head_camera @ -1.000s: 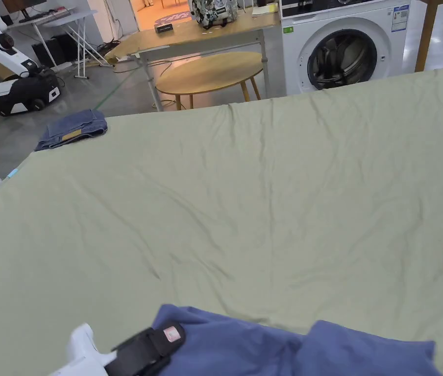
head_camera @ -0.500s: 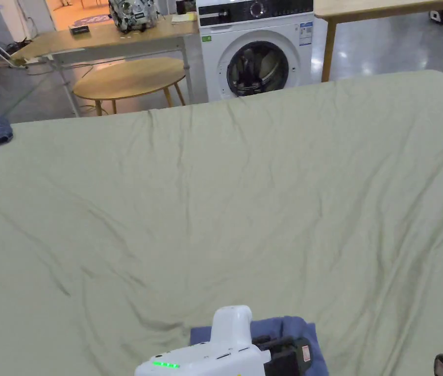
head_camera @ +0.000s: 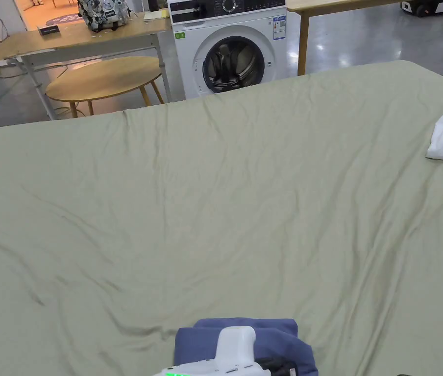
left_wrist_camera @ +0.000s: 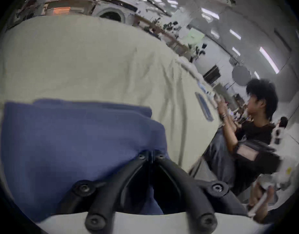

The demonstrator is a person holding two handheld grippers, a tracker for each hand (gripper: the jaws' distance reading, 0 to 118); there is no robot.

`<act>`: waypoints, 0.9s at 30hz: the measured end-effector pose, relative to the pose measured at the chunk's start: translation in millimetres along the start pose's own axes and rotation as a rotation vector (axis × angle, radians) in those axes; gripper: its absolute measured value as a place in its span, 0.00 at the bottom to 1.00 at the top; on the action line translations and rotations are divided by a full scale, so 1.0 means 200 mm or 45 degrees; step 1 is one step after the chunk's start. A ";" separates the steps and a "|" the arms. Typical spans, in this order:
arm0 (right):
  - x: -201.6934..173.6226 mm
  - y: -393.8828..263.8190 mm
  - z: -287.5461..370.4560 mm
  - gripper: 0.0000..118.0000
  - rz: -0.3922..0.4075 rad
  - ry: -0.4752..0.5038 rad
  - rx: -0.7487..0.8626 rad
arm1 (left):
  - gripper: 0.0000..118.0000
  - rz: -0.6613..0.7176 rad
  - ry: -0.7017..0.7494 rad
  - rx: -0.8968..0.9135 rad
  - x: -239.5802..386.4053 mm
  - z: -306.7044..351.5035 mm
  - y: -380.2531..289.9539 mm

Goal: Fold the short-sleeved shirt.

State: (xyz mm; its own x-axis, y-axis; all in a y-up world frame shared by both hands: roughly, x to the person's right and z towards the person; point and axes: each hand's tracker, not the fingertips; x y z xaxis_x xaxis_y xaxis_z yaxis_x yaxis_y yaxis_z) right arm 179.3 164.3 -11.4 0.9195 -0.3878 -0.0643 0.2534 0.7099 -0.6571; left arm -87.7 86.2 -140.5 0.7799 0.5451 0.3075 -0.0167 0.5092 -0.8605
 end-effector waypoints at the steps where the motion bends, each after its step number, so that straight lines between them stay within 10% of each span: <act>1: -0.03 -0.01 -0.03 0.00 0.020 0.029 -0.025 | 0.00 0.008 -0.008 0.011 0.00 0.01 0.00; 4: -0.11 -0.02 -0.15 0.00 0.100 0.089 -0.101 | 0.12 0.084 -0.107 0.089 -0.01 0.14 0.04; 6: -0.16 -0.01 -0.25 0.00 0.122 0.135 -0.157 | 0.54 0.063 -0.170 0.196 -0.02 0.29 0.06; 8: -0.19 0.01 -0.39 0.00 0.145 0.183 -0.224 | 0.76 0.072 -0.177 0.300 -0.07 0.48 0.08; 14: -0.22 0.01 -0.74 0.00 0.397 0.009 -0.512 | 0.76 0.330 -0.111 0.402 -0.45 0.84 0.05; 24: -0.23 0.01 -0.69 0.00 0.364 0.011 -0.429 | 0.74 0.454 -0.314 0.156 -0.70 0.41 -0.04; 27: -0.23 0.02 -0.67 0.00 0.360 0.019 -0.429 | 0.19 0.451 -0.228 0.185 -0.65 0.38 -0.04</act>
State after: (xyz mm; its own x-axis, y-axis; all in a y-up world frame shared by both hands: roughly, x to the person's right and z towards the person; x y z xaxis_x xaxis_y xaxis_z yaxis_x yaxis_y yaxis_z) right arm 98.1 105.0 -112.2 0.9335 -0.2164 -0.2861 -0.1218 0.5589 -0.8203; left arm -236.6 62.6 -143.4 0.5891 0.8041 0.0798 -0.3620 0.3509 -0.8636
